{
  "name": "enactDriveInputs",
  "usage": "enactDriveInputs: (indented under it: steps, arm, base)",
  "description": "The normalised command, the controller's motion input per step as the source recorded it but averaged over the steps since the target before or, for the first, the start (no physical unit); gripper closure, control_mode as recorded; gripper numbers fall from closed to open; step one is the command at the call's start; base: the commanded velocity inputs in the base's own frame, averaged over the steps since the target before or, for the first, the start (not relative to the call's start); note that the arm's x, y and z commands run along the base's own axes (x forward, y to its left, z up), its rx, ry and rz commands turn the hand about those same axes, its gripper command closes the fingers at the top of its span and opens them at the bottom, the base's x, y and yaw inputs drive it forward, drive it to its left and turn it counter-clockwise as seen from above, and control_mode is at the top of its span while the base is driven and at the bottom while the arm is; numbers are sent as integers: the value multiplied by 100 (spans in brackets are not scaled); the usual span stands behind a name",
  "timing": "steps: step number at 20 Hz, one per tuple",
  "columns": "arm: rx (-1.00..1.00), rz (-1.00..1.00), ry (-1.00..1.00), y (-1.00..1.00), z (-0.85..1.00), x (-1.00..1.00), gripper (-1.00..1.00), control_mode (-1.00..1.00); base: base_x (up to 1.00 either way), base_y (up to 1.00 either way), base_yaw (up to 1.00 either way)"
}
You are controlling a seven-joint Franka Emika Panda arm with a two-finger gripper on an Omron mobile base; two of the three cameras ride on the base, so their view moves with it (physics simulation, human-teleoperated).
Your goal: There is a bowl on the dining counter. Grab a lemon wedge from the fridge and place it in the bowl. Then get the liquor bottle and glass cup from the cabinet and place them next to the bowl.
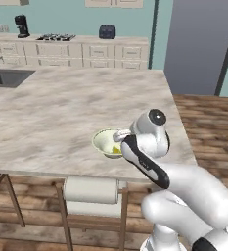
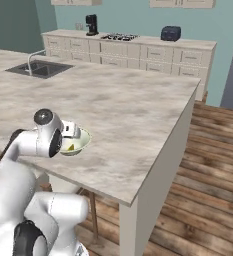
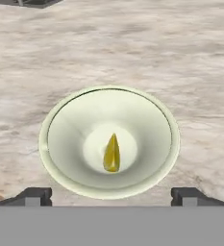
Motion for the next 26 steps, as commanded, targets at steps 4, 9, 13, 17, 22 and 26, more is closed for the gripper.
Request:
enactDriveInputs:
  steps: [4,9,13,17,22,26]
  arm:
    - [17,0,-35,-23,87,-100,-100,-100]
    - [13,0,-29,-23,84,-100,-100,-100]
    - [7,-1,-23,-27,75,-99,-100,-100]
    - [2,-6,-13,-26,25,-87,-100,-100]
    - [0,-5,-10,-9,-15,-81,-100,-100]
    - [0,-12,-7,-4,-12,-67,-100,-100]
  base:
    - [0,0,0]
    - [0,0,0]
    - [0,0,0]
    - [0,0,0]
    - [0,0,0]
    - [0,0,0]
